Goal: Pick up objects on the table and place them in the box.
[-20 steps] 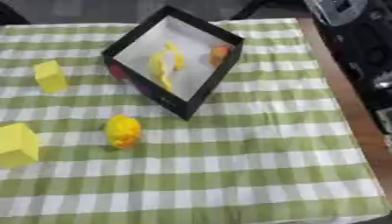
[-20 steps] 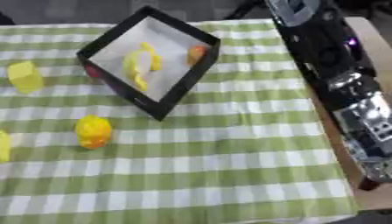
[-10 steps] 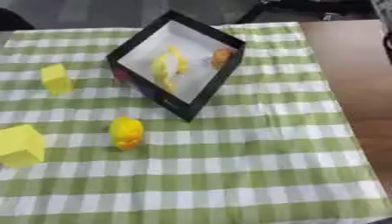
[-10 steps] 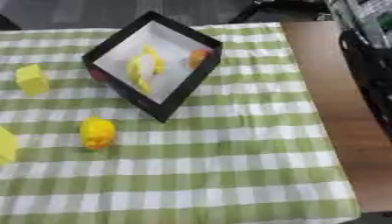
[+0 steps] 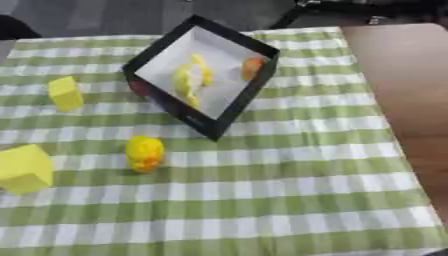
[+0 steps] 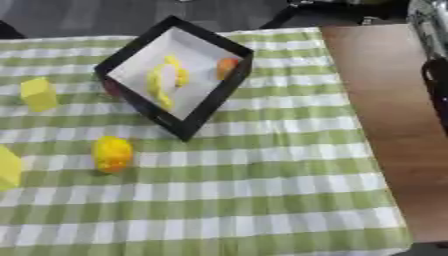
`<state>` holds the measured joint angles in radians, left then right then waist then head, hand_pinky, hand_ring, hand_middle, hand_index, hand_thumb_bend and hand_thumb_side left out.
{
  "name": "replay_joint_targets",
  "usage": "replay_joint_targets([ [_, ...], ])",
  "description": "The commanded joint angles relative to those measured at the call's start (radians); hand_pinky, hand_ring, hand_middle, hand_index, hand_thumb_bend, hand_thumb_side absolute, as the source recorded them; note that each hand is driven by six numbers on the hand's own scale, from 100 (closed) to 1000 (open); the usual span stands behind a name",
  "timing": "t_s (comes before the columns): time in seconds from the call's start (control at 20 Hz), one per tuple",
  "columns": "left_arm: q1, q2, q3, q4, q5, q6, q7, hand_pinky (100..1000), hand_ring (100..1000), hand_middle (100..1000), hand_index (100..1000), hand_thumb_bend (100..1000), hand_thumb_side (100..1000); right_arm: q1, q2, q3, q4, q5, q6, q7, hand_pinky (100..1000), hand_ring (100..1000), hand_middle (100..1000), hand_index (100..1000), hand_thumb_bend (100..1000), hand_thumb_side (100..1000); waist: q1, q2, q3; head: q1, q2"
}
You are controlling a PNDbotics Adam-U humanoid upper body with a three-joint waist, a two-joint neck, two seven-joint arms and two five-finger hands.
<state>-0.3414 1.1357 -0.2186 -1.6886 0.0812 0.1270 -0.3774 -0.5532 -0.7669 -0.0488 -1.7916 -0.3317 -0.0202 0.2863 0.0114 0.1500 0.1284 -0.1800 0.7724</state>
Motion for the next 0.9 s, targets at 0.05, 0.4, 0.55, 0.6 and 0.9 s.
replay_joint_targets([
  [0.05, -0.041, 0.064, -0.052, 0.002, -0.011, 0.017, -0.086, 964, 808, 807, 866, 689, 202, -0.007, -0.028, -0.009, -0.023, -0.004, 0.005, 0.002, 995, 816, 711, 853, 175, 339, 0.016, -0.029, -0.003, 0.008, -0.002],
  [0.4, -0.082, 0.053, -0.135, 0.020, -0.047, 0.067, -0.124, 964, 816, 803, 857, 735, 232, 0.003, -0.019, -0.004, -0.018, 0.003, 0.013, 0.015, 994, 810, 704, 851, 172, 373, 0.018, -0.026, -0.007, 0.043, -0.002],
  [0.55, -0.093, 0.041, -0.153, 0.043, -0.054, 0.075, -0.126, 964, 817, 803, 856, 756, 243, 0.006, -0.016, -0.003, -0.016, 0.005, 0.014, 0.019, 994, 808, 701, 850, 170, 378, 0.016, -0.025, -0.007, 0.060, -0.002],
  [0.6, -0.097, 0.036, -0.157, 0.051, -0.057, 0.076, -0.126, 964, 817, 804, 856, 761, 245, 0.007, -0.015, -0.003, -0.016, 0.006, 0.014, 0.020, 994, 807, 700, 849, 170, 378, 0.016, -0.025, -0.007, 0.066, -0.002],
  [0.9, -0.144, -0.006, -0.193, 0.117, -0.093, 0.070, -0.135, 961, 820, 807, 853, 789, 247, 0.013, -0.010, -0.004, -0.012, 0.008, 0.016, 0.024, 993, 803, 697, 848, 166, 385, 0.015, -0.025, -0.009, 0.087, -0.002],
])
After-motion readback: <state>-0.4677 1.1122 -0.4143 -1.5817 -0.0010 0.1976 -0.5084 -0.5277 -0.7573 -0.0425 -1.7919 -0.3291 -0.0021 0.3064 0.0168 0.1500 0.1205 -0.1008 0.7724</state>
